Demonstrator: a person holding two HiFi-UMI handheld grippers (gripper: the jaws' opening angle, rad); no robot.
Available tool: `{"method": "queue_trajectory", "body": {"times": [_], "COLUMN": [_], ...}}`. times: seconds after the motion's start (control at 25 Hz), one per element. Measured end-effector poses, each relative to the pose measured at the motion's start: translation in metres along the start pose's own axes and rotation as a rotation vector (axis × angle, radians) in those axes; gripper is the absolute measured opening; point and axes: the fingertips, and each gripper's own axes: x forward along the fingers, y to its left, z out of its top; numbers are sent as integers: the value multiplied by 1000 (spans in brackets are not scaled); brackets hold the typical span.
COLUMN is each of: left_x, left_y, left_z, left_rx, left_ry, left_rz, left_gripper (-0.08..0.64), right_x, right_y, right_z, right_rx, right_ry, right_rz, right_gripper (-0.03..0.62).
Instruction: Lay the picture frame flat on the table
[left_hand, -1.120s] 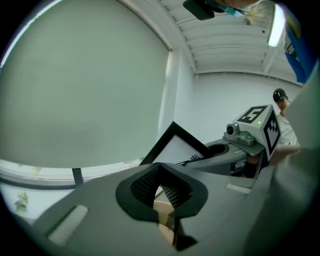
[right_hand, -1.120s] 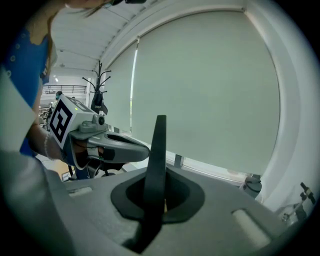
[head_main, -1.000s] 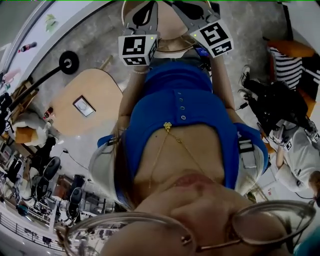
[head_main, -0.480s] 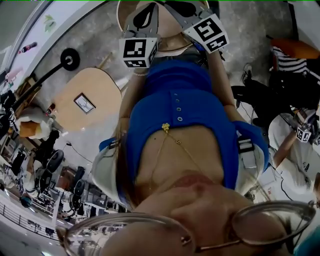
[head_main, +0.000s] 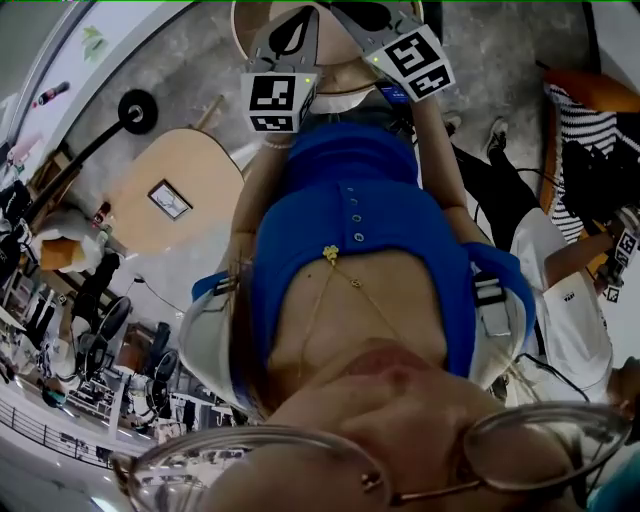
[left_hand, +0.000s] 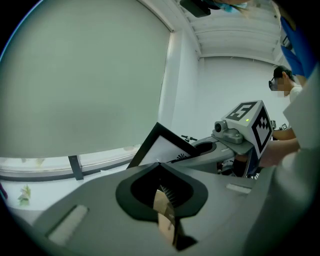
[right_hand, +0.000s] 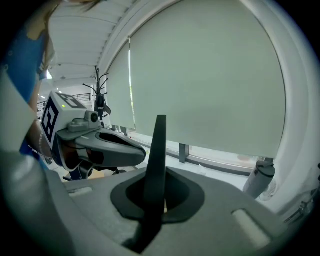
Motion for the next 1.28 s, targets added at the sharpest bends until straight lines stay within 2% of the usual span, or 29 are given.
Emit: {"method": "queue_trajectory", "body": {"times": [0.12,0.24,0.44,0.68,0.92,1.28], "left_x": [4,4,-1,-38,-5,16], "left_y": [-7,3,7,46,12,25], "left_z": [-7,-18,-48,-89,-126,-183], "left_rx": [5,13,-2,-37,-54,-118], "left_ry": [28,67,123,168,238,277], "left_rz": [5,16,15,15,30,22], "left_gripper": [-2,-2,-2,-2,-2,-2], "right_x": [-3,11,30,81,72,115], "right_y": [-3,-1,11,49,14,30], "right_z": [-8,-13,-38,-64,-116,-167], "right_rx": [20,38,93,134,179,164], "right_ry": [11,22,29,104,153,243], "right_rz": [12,32,71,95,102,164], "right_gripper": [12,12,12,12,12,12]}}
